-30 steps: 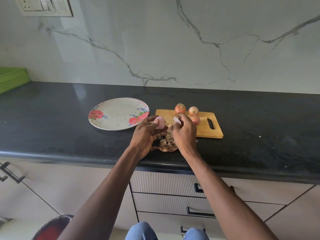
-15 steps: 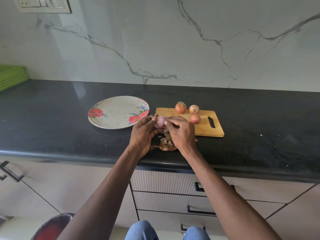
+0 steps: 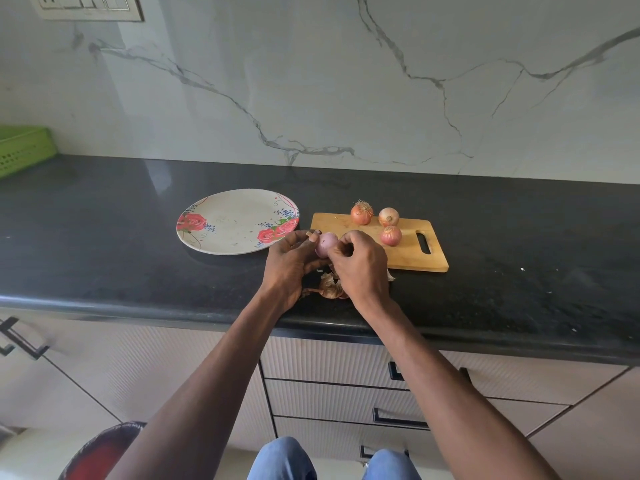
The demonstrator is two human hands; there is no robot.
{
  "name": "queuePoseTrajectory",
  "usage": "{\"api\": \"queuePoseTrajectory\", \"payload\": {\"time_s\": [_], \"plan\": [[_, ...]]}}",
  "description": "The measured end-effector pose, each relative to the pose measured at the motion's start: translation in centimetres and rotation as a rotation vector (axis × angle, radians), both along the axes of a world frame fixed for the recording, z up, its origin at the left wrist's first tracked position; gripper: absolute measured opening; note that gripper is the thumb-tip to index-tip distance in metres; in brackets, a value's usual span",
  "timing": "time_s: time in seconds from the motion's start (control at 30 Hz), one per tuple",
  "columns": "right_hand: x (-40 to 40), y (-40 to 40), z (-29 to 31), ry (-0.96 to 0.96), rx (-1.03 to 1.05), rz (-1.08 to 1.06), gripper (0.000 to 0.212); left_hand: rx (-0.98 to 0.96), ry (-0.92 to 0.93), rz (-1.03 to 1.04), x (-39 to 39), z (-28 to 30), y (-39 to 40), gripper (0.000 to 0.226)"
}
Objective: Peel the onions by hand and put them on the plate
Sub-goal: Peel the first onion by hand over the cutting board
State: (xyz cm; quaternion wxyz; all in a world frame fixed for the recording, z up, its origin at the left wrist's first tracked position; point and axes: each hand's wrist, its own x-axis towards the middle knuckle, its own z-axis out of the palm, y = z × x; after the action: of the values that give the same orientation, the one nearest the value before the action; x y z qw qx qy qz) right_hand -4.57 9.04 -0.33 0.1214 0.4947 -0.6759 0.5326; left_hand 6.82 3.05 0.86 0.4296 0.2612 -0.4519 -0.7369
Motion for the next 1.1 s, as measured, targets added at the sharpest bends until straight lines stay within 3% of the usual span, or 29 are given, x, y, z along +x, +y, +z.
{"api": "queuePoseTrajectory", "payload": {"time_s": [0.4, 0.57, 0.63, 0.87, 1.1], "plan": [[-0.75, 0.27, 0.58, -0.291, 0.061, 0.015, 0.012, 0.167, 0.069, 0.04, 0.06, 0.25, -0.56, 0.015], [-0.88, -0.02, 0.32, -0.184, 0.066, 0.008, 0.005, 0.119, 0.048, 0.041, 0.01, 0.4, -0.3, 0.009], [-0.97, 0.08, 0.41, -0.106, 0.018, 0.027, 0.019, 0.101, 0.035, 0.043, 0.05, 0.42, -0.27, 0.012], [-0.72, -0.45, -0.23, 0.199, -0.027, 0.213, 0.026, 0.066, 0.039, 0.057, 0.14, 0.24, -0.35, 0.012], [-0.68, 0.1, -0.04, 0.105, -0.117, 0.15, 0.023, 0.068, 0.024, 0.098, 0.04, 0.27, -0.35, 0.015]]}}
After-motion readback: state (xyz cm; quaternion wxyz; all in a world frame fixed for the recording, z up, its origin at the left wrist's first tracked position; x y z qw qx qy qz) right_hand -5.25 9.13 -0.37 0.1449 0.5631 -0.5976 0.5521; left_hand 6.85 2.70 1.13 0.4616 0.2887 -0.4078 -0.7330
